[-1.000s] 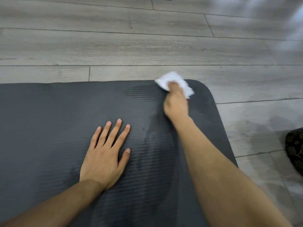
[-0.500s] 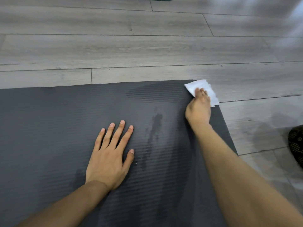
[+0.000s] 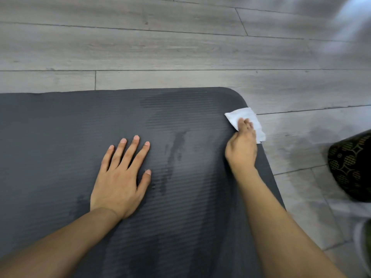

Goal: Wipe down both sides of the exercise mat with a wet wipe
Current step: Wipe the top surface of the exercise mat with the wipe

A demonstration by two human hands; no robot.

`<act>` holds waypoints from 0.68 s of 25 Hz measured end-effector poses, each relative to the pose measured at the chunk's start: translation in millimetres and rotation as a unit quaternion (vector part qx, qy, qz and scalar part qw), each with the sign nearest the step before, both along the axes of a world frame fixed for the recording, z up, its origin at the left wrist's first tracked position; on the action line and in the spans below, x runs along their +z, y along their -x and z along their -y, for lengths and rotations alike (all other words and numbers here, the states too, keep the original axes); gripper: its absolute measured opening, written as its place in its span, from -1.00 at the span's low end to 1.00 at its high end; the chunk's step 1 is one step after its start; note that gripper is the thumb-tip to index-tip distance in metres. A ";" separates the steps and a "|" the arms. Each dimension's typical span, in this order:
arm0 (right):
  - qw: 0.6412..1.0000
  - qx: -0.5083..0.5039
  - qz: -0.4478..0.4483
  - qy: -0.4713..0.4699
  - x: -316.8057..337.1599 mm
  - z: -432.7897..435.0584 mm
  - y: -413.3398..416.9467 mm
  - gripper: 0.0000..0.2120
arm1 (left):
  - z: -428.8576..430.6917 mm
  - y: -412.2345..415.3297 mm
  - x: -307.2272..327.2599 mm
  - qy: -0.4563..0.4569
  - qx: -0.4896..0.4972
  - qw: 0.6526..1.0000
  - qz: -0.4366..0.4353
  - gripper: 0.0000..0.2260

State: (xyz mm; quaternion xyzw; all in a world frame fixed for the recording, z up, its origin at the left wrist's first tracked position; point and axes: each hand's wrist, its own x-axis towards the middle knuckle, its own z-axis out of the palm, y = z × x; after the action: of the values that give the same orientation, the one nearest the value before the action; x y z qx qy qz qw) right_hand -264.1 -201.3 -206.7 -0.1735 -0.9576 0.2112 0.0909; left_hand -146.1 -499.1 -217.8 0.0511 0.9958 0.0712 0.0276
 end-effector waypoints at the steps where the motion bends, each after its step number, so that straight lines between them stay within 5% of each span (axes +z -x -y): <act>1: 1.000 0.015 -0.008 0.015 -1.7 17.8 0.0 -0.52 | 0.4 -0.1 -0.1 -0.002 0.000 1.000 0.000 -0.42; 3: 0.991 0.117 -0.008 0.068 -3.5 75.1 -8.3 -0.55 | 0.9 -0.5 -0.5 -0.004 0.003 1.000 -0.001 -0.42; 7: 0.904 0.426 -0.014 0.036 -4.4 135.6 -42.3 -0.53 | 0.7 1.5 1.9 -0.011 -0.001 1.000 0.001 -0.41; 9: 0.937 0.348 -0.020 0.032 -5.7 91.9 -33.9 -0.53 | 0.7 1.5 1.6 -0.016 0.000 1.000 -0.003 -0.42; 11: 0.988 0.156 0.009 0.018 -3.3 25.6 -31.3 -0.53 | 0.1 0.8 0.7 -0.017 0.001 1.000 -0.005 -0.43; 13: 0.999 0.015 0.033 0.014 -0.3 -15.5 -33.5 -0.52 | -0.3 1.1 -0.6 -0.016 0.005 1.000 -0.011 -0.43; 15: 1.000 0.005 -0.001 0.011 -2.3 12.1 -39.2 -0.53 | -1.2 0.9 -1.3 -0.017 0.004 1.000 -0.015 -0.43; 17: 0.990 0.131 -0.030 0.039 -6.7 73.2 -54.7 -0.55 | -1.0 0.2 -1.5 -0.018 0.004 1.000 -0.018 -0.43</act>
State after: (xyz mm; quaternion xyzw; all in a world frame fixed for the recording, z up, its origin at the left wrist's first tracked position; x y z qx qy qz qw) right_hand -209.3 -274.5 -213.4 -0.0436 -0.9600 0.2634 0.0841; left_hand -146.3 -498.1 -219.3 0.0485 0.9949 0.0881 0.0080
